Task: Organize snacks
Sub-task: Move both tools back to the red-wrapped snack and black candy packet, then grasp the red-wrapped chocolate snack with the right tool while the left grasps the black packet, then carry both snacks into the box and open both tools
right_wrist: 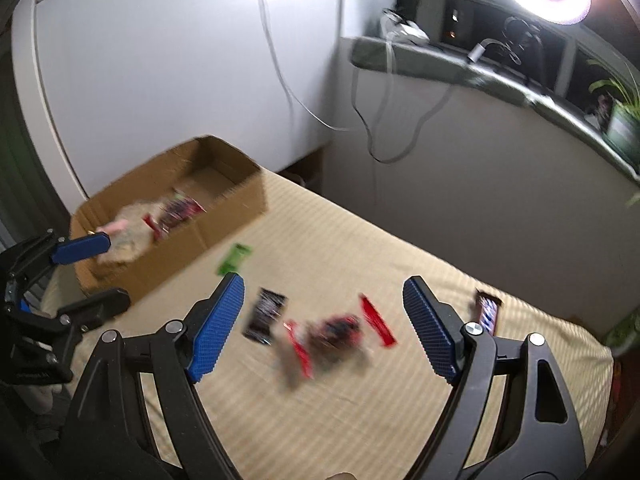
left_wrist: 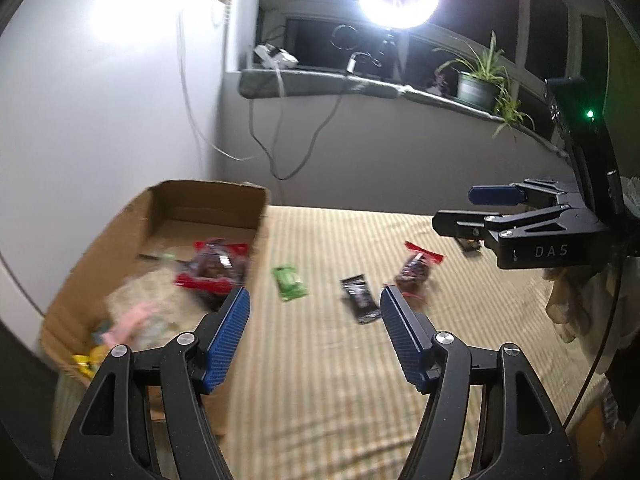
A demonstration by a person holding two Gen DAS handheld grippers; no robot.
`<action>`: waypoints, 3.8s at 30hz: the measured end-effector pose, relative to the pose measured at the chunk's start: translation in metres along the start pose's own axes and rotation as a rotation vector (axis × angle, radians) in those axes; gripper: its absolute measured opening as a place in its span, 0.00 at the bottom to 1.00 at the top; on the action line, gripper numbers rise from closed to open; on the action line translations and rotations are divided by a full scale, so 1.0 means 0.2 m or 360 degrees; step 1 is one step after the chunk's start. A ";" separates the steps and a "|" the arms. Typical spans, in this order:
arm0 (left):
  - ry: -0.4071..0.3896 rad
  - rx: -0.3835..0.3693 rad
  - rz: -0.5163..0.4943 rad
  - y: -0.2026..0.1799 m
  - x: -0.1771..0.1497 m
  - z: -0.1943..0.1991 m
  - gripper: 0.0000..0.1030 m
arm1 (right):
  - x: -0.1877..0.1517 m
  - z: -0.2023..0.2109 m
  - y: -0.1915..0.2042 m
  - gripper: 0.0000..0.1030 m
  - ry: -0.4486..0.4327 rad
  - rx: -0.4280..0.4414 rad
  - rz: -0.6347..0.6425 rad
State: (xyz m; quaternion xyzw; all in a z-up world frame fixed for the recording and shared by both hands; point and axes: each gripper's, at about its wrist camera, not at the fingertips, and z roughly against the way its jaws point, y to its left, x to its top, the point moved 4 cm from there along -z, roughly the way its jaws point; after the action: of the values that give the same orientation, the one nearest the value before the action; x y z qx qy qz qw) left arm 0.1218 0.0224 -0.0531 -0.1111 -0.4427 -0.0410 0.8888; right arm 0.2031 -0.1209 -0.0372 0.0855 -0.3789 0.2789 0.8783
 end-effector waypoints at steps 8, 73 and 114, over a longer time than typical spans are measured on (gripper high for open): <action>0.0121 -0.0098 0.0004 -0.12 -0.05 -0.17 0.61 | -0.16 -0.10 -0.16 0.82 0.0144 0.0048 -0.0159; 0.0109 -0.0006 0.0008 0.01 0.10 -0.22 0.21 | 0.04 -0.25 0.06 0.36 0.0187 0.0168 -0.0311; 0.0090 0.0248 0.0168 0.65 0.19 -0.25 0.21 | 0.47 -0.75 0.57 0.36 0.0213 0.0393 -0.0122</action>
State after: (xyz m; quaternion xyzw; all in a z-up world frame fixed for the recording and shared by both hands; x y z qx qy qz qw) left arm 0.2061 0.1387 -0.0736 -0.0636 -0.4129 0.0373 0.9078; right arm 0.2836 0.0682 -0.0819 0.1887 -0.2786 0.2947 0.8944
